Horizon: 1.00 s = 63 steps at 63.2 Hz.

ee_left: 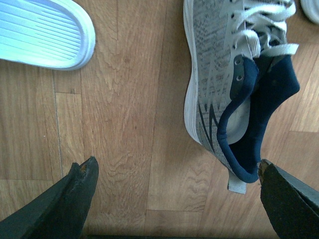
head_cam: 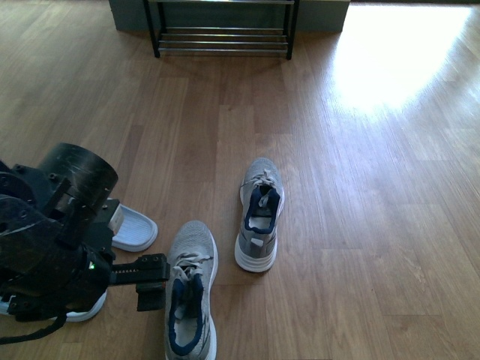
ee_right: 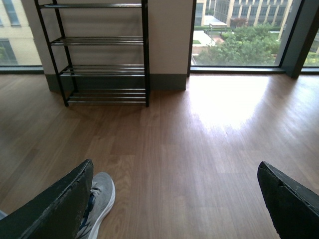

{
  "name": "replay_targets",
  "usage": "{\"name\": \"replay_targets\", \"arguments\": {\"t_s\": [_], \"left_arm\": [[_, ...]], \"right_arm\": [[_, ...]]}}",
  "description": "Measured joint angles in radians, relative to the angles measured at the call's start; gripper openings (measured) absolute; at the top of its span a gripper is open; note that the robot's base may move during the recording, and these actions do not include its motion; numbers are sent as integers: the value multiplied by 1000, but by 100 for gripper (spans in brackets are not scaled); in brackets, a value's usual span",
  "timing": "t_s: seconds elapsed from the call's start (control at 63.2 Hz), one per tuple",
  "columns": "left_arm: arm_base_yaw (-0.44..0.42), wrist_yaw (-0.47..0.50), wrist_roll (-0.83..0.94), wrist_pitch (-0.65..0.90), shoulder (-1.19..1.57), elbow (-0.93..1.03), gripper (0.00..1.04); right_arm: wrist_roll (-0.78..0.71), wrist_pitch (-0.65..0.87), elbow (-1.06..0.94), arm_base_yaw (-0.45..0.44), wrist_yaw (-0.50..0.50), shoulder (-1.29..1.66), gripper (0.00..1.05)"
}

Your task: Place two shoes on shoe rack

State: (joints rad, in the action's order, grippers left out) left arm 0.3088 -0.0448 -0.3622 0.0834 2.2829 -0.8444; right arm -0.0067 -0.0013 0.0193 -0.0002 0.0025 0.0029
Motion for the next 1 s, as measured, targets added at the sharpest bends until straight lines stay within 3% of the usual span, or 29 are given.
{"name": "replay_targets", "arguments": {"t_s": [0.206,0.57,0.934,0.997], "left_arm": [[5,3,37,-41,156,-149,95],[66,-129,63,-64,371,-373,95],[64,-66,95,-2,473,-462,95],[64,-63,100,5,483,-473,86]], "right_arm": [[0,0,0,0,0,0,96],[0,0,0,0,0,0,96],[0,0,0,0,0,0,96],[0,0,0,0,0,0,96]]}}
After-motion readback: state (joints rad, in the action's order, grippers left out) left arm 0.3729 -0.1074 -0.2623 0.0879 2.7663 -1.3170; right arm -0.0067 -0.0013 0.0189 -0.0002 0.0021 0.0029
